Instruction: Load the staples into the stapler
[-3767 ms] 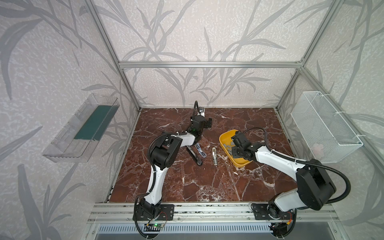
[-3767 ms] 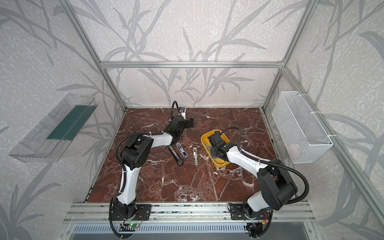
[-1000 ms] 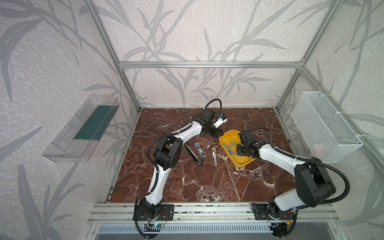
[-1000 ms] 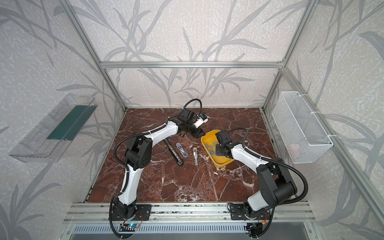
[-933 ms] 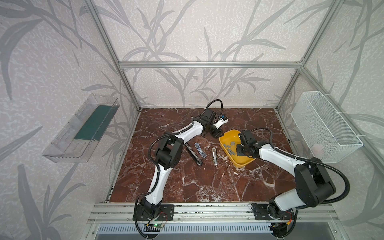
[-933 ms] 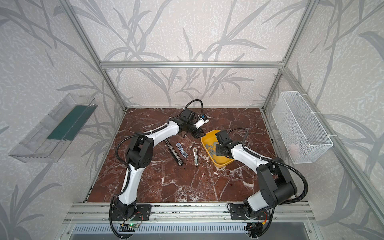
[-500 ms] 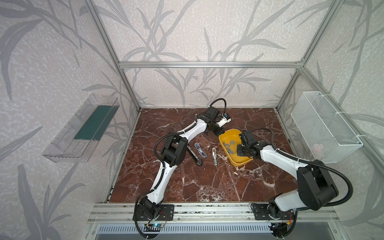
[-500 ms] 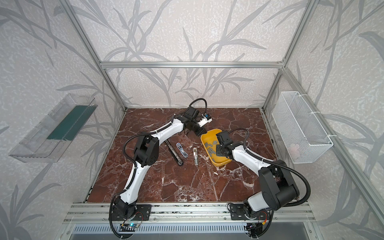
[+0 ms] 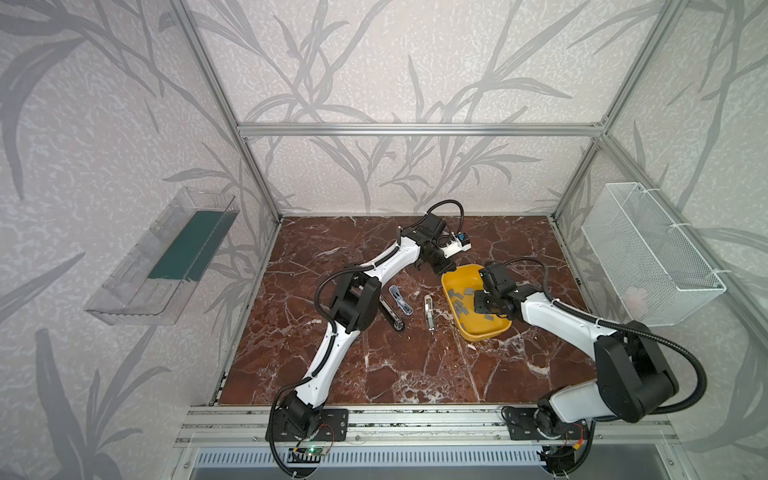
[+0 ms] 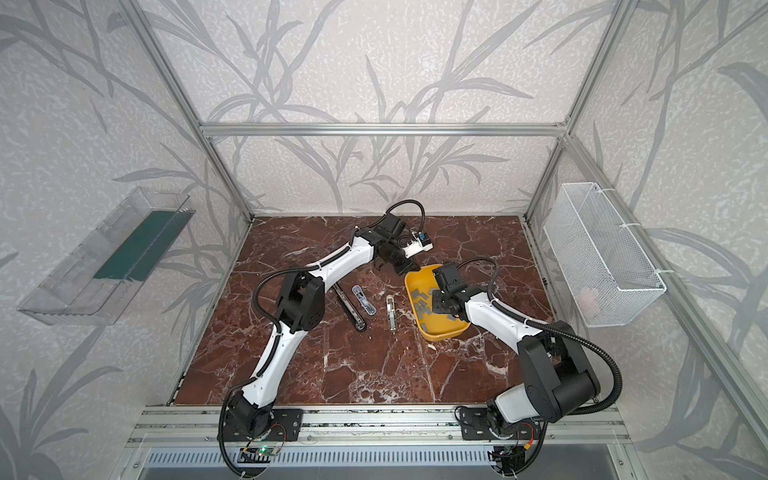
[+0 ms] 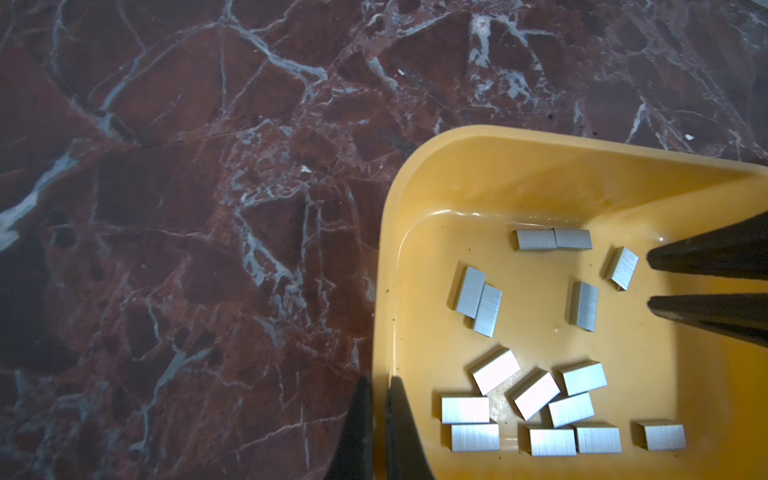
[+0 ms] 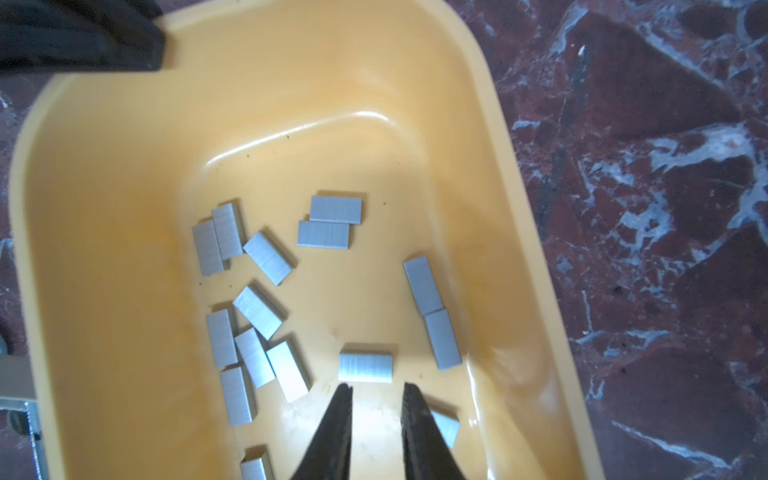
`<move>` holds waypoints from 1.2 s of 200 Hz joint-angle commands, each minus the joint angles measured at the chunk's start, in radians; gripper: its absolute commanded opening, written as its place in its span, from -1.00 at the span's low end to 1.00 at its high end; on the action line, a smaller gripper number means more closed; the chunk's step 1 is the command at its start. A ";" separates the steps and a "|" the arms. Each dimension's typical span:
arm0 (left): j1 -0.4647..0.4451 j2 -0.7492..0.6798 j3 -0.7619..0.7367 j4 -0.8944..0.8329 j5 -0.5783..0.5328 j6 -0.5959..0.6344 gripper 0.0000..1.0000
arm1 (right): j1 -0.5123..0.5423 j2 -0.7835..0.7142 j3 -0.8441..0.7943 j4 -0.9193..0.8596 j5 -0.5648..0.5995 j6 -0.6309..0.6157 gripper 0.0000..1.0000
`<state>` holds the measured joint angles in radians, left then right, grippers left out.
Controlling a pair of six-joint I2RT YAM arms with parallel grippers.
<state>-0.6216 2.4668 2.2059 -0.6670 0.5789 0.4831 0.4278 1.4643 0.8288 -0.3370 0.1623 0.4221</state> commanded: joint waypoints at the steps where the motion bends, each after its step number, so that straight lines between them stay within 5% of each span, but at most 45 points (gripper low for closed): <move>1: -0.010 0.005 0.017 -0.058 0.063 0.084 -1.00 | -0.003 -0.022 -0.009 0.017 -0.005 0.012 -0.52; 37: -0.015 -0.020 -0.014 -0.046 0.081 0.112 -0.95 | -0.003 -0.027 -0.026 0.047 -0.007 -0.008 -0.51; 66: -0.012 -0.046 -0.043 0.007 0.075 0.088 -0.02 | -0.003 -0.017 -0.039 0.098 -0.005 -0.032 -0.45; 88: -0.009 -0.072 -0.033 0.033 0.041 0.061 0.31 | -0.003 0.008 -0.027 0.129 -0.003 -0.046 -0.42; 133: 0.072 -0.185 -0.005 0.056 0.073 -0.088 0.43 | -0.003 0.073 0.025 0.128 -0.022 -0.075 -0.41; 147: 0.124 -0.275 -0.117 0.120 0.125 -0.169 0.56 | -0.003 0.107 0.033 0.139 -0.024 -0.096 -0.39; 156: 0.160 -0.357 -0.258 0.237 0.169 -0.227 0.97 | -0.005 0.130 0.046 0.138 -0.030 -0.103 -0.37; 185: 0.240 -0.636 -0.781 0.698 0.136 -0.328 0.99 | -0.007 0.179 0.080 0.155 -0.078 -0.129 -0.35; 240: 0.289 -0.847 -1.165 0.895 -0.107 -0.352 0.98 | 0.002 0.212 0.098 0.216 -0.182 -0.165 -0.42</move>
<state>-0.3367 1.6550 1.1362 0.0750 0.5789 0.1642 0.4244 1.6562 0.8913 -0.1528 0.0395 0.2939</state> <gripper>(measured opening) 0.992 0.312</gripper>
